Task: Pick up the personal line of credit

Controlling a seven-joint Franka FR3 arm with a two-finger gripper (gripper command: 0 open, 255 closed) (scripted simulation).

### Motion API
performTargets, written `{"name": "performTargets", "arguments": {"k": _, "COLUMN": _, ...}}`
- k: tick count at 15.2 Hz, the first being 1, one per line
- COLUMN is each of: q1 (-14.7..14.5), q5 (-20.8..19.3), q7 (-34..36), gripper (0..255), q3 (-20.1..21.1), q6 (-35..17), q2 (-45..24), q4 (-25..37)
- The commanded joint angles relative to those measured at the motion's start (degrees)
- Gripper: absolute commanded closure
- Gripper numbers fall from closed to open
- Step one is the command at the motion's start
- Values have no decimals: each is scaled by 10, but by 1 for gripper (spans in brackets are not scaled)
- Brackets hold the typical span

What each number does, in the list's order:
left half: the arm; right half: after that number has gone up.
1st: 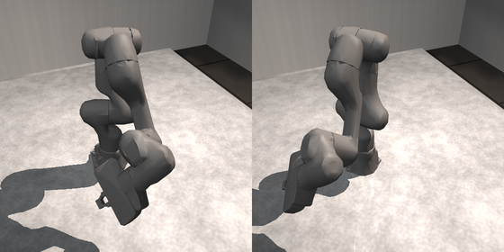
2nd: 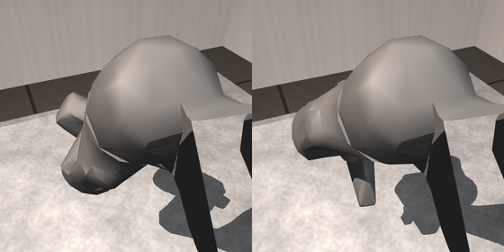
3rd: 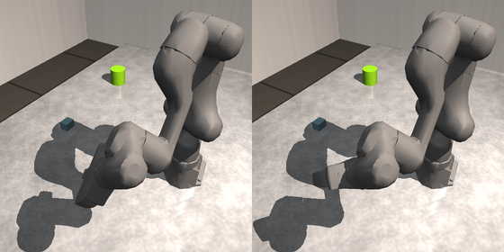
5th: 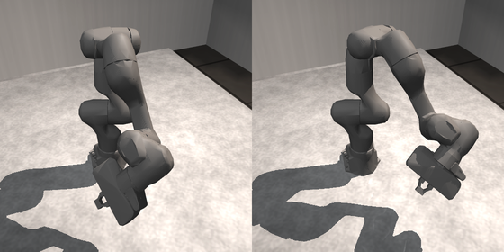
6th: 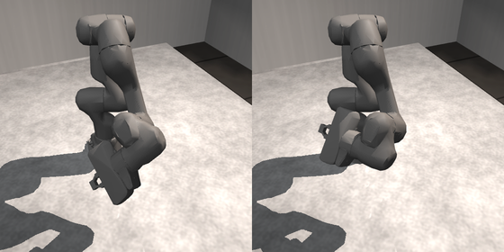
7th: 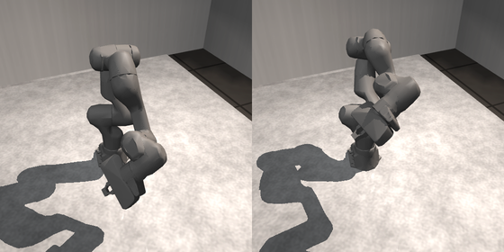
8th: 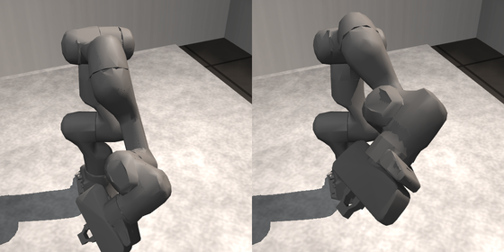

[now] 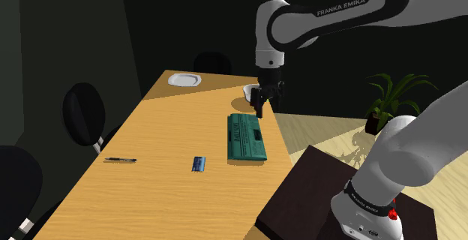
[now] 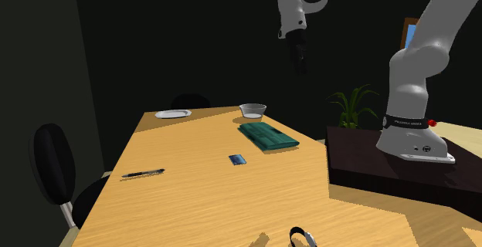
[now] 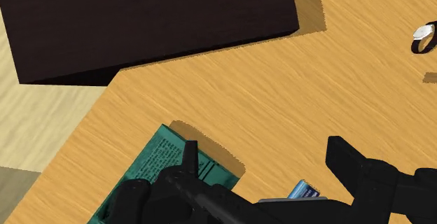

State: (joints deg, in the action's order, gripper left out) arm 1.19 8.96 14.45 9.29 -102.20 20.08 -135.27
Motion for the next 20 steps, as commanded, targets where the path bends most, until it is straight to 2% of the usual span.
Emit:
{"name": "performTargets", "arguments": {"k": 1, "q1": -1, "q5": 13, "q7": 30, "gripper": 0, "q3": 9, "q6": -21, "q2": -43, "q4": 14}}
{"name": "performTargets", "arguments": {"k": 10, "q1": -8, "q5": 57, "q7": 139, "gripper": 0, "q3": 28, "q6": -106, "q2": -251, "q4": 105}}
{"name": "performTargets", "arguments": {"k": 20, "q1": -23, "q5": 101, "q7": 233, "gripper": 0, "q3": 25, "q6": -157, "q2": -484, "q4": 263}}
